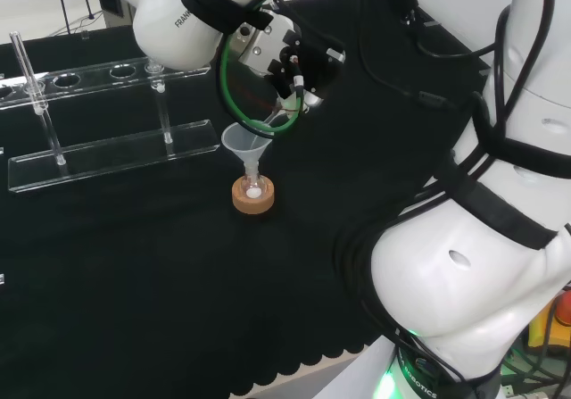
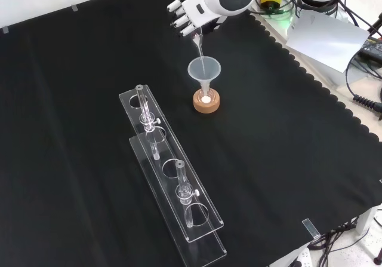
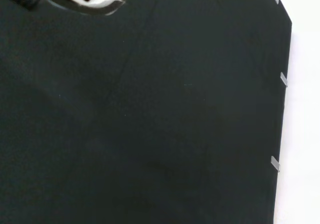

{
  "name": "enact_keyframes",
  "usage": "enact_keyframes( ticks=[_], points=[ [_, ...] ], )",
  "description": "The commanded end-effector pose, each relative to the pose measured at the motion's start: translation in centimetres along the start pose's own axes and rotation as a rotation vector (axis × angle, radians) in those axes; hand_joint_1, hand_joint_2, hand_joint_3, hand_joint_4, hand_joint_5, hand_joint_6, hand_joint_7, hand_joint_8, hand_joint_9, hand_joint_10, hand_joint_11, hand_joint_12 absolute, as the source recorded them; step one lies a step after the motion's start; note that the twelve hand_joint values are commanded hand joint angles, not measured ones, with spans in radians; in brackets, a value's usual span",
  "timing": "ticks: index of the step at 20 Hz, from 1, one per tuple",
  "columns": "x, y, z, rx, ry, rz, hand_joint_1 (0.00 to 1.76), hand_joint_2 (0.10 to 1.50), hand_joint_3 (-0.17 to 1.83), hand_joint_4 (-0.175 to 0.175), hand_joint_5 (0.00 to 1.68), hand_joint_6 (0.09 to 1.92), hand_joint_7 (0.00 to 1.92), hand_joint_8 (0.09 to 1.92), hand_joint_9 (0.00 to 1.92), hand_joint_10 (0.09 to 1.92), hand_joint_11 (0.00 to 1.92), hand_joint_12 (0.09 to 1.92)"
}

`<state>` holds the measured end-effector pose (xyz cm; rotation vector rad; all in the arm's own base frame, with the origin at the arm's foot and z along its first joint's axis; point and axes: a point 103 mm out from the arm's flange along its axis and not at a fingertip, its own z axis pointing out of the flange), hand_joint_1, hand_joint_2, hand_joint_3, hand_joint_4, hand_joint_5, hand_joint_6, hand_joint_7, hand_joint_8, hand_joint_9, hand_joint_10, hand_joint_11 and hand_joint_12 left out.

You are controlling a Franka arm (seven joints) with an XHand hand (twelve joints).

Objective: Pour all the NaCl from the weighing funnel into the round-bottom flask.

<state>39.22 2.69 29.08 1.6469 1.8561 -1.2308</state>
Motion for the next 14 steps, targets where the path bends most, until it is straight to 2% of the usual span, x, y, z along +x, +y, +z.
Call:
enact_keyframes(
  ticks=[1,14],
  points=[
    [0.05,-0.09,-0.26,-0.004,-0.009,-0.002,1.06,0.70,0.77,0.175,1.06,1.09,0.74,0.62,1.11,0.40,0.78,1.09],
    [0.50,-0.34,-1.11,-0.002,-0.047,0.006,1.06,0.70,0.77,0.175,1.07,1.09,0.73,0.62,1.11,0.40,0.78,1.09]
  ],
)
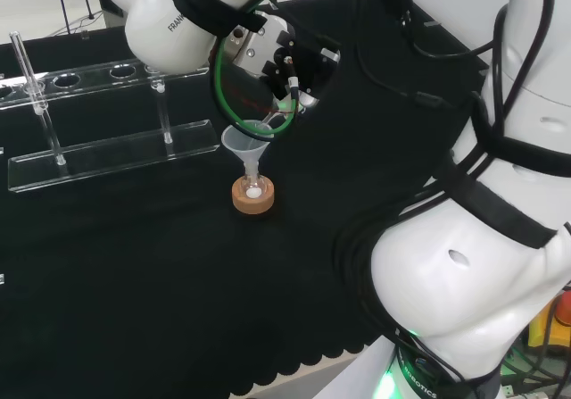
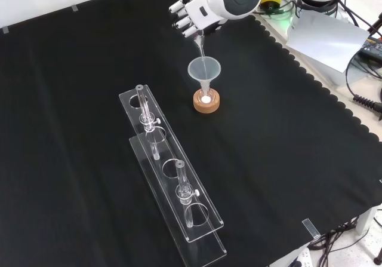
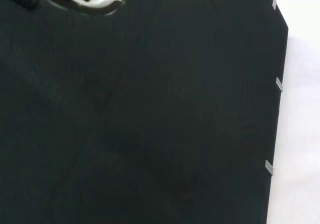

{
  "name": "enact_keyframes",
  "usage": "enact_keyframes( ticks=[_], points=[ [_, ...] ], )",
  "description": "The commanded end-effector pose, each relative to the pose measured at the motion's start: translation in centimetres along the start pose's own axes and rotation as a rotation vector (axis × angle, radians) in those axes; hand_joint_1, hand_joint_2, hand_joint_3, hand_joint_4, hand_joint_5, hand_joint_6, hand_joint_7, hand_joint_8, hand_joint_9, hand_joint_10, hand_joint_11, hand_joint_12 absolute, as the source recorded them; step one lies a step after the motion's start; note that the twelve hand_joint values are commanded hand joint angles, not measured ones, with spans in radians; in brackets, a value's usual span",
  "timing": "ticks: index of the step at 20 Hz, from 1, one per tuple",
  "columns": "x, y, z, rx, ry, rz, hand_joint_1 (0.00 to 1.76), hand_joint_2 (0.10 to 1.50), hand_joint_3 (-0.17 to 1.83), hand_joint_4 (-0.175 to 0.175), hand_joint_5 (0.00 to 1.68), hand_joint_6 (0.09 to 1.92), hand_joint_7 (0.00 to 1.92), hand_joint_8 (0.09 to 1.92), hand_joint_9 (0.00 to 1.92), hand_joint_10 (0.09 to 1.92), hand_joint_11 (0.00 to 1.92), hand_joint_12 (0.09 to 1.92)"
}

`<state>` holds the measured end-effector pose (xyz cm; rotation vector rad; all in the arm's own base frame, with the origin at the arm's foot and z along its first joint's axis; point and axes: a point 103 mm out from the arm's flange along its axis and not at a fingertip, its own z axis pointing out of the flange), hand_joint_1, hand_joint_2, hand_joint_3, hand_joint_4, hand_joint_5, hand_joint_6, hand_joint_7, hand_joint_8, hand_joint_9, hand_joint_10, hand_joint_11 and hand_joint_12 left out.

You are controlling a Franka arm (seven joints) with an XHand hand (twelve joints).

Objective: Pour all the NaCl from the weighing funnel into the round-bottom flask.

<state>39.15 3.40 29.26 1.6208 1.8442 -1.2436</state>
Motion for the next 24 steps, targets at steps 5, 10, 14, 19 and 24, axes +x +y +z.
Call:
enact_keyframes(
  ticks=[5,10,14,19,24],
  points=[
    [0.19,-0.15,-0.55,-0.002,-0.029,0.006,1.06,0.70,0.77,0.175,1.07,1.09,0.73,0.62,1.11,0.40,0.78,1.09],
    [0.08,-0.40,-0.67,0.008,-0.032,0.018,1.06,0.70,0.77,0.175,1.07,1.09,0.73,0.62,1.11,0.40,0.78,1.09],
    [-0.20,-0.33,-0.36,0.003,-0.023,0.012,1.06,0.70,0.77,0.175,1.07,1.09,0.73,0.62,1.11,0.40,0.78,1.09],
    [-0.37,-0.42,-0.34,-0.002,-0.022,0.012,1.06,0.70,0.77,0.175,1.07,1.09,0.73,0.62,1.11,0.40,0.78,1.09],
    [-0.44,-0.49,-0.72,-0.018,-0.038,0.016,1.06,0.70,0.77,0.175,1.07,1.09,0.73,0.62,1.11,0.40,0.78,1.08]
  ],
)
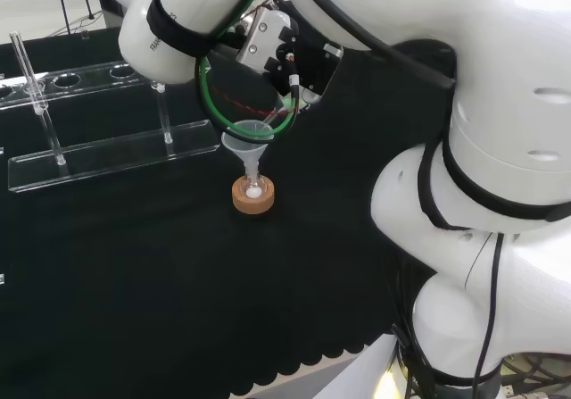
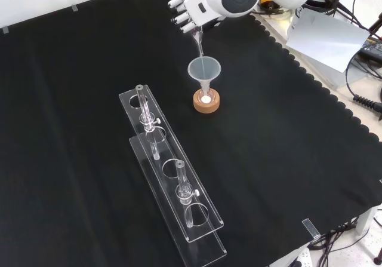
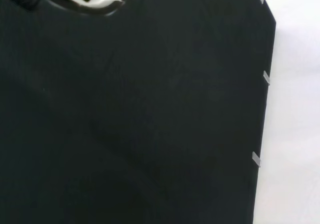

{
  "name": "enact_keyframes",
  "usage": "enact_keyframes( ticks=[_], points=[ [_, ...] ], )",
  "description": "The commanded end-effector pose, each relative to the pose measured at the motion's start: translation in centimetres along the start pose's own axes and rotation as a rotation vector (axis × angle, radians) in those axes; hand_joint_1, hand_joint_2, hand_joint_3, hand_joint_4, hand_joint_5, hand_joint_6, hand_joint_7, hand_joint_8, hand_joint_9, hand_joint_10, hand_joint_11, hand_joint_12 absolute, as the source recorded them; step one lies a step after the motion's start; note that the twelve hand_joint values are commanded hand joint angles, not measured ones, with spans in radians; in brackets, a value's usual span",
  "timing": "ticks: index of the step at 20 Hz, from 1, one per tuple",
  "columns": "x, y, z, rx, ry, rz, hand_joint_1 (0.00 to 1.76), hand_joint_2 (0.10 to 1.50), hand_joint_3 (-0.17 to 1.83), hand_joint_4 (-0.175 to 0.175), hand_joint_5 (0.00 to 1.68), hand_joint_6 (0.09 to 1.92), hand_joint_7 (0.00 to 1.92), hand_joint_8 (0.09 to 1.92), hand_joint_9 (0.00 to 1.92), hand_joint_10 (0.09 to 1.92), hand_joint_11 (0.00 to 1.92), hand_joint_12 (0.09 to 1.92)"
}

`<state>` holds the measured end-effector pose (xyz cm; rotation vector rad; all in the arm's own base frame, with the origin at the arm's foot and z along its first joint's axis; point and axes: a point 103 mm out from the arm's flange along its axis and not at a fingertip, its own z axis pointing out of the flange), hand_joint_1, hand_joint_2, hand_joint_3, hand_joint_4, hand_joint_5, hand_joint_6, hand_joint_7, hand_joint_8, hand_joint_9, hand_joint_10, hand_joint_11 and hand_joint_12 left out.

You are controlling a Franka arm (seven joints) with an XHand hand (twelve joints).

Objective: Pour all the NaCl from the weighing funnel into the round-bottom flask.

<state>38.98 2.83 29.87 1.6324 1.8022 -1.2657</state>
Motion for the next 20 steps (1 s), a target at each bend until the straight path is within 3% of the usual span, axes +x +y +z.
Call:
enact_keyframes(
  ticks=[1,20],
  points=[
    [0.3,-0.2,-1.1,-0.040,-0.024,-0.006,1.06,0.70,0.77,0.175,1.07,1.09,0.73,0.62,1.11,0.40,0.78,1.08],
    [1.3,-0.3,-3.0,-0.046,-0.124,-0.005,1.06,0.70,0.77,0.175,1.07,1.08,0.73,0.62,1.11,0.39,0.78,1.08]
  ],
)
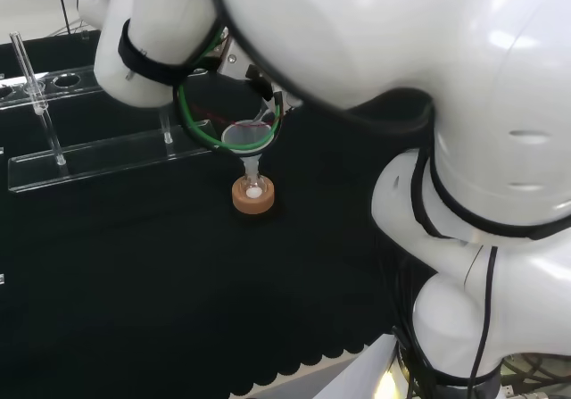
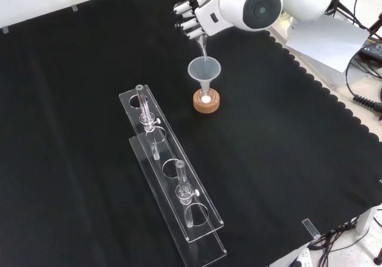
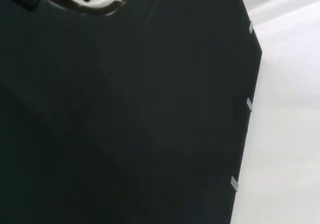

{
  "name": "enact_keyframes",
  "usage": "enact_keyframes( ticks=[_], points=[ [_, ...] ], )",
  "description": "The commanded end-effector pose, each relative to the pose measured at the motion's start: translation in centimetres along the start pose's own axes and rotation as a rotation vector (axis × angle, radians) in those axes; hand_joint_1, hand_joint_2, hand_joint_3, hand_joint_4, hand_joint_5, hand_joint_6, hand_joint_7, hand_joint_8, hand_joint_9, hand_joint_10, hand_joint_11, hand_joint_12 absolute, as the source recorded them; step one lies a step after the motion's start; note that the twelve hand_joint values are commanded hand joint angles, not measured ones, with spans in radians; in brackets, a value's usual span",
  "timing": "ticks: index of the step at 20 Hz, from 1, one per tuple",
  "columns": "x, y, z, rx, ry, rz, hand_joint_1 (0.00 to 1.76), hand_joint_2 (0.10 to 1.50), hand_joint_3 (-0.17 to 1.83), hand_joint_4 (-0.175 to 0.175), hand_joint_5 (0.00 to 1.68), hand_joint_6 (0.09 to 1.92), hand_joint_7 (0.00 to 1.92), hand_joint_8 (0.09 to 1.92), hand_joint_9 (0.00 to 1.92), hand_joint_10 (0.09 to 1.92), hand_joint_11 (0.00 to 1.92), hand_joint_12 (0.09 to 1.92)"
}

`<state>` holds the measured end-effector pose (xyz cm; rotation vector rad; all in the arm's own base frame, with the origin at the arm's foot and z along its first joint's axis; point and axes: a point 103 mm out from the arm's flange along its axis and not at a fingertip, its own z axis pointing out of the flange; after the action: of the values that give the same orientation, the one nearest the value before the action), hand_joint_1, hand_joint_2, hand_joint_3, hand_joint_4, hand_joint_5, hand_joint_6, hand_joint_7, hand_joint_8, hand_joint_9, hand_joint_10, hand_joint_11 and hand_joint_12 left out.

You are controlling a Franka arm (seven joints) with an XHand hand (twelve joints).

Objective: Pour all the NaCl from the weighing funnel into the round-bottom flask.

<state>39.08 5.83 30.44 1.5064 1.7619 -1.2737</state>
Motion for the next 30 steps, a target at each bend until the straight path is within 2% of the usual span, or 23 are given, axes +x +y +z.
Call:
enact_keyframes(
  ticks=[1,30],
  points=[
    [0.1,0.0,-0.3,0.004,-0.025,0.001,1.06,0.70,0.77,0.175,1.07,1.08,0.73,0.62,1.11,0.39,0.78,1.08],
    [0.5,-0.5,-1.7,0.007,-0.228,0.017,1.06,0.70,0.78,0.175,1.07,1.08,0.73,0.62,1.11,0.39,0.78,1.08]
  ],
)
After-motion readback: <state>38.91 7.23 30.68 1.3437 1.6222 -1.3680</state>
